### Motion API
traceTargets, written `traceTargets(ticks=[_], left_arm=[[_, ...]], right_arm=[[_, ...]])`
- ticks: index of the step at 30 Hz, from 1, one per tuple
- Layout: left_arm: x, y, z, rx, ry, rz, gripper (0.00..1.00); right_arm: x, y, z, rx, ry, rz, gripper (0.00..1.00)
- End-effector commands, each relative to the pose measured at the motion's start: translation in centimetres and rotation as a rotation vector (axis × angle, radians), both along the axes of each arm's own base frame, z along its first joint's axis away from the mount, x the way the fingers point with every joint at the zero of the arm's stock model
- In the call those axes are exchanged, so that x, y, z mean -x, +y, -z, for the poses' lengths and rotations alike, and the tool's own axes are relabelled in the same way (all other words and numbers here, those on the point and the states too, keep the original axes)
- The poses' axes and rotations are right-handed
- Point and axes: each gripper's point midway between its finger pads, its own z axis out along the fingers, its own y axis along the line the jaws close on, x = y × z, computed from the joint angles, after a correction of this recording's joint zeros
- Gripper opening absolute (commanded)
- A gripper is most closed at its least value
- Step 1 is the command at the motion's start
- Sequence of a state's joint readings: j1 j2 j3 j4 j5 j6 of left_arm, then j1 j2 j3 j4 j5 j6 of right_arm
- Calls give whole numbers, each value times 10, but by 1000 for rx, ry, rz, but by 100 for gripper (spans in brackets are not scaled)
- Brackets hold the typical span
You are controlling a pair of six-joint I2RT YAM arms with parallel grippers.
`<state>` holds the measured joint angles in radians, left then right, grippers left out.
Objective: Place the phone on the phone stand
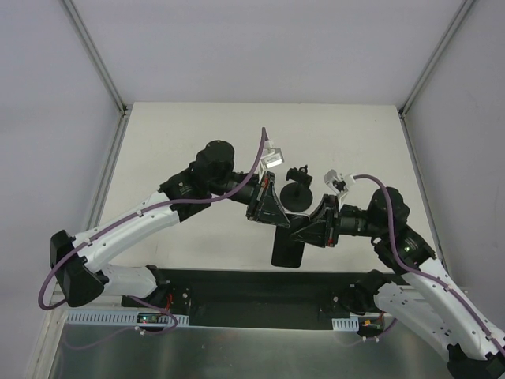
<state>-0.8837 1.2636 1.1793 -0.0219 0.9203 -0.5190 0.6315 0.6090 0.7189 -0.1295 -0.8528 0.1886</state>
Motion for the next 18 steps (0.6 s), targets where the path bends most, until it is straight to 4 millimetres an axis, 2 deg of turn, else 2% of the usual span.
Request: traceTargets(ticks=[1,2,4,10,12,15,16,18], left_arm=[[-4,3,-48,99,-72,-76,0],[-6,3,-51,103,-74,-81,0],[-9,4,-58,116,-83,-95,0],[-13,6,-71,138,-93,-114,0],[-14,6,-73,141,-93,-119,0],[-14,6,-75,145,-92,-119,0],[-14,6,-74,145,-88,-121,0],[-15,4,-74,139,-49,-125,0]], right_arm=[[-3,2,-2,-16,-61,-6,28],[-3,3,-7,-41,-73,-11,39],[-2,2,-5,-61,-53,2,45],[6,3,0,-102,-16,-28,48],[9,3,-6,-135,-10,-40,46],[13,3,-11,-158,-14,-55,24],[15,3,-14,-164,-15,-62,3],[16,3,-18,-178,-23,-65,1]])
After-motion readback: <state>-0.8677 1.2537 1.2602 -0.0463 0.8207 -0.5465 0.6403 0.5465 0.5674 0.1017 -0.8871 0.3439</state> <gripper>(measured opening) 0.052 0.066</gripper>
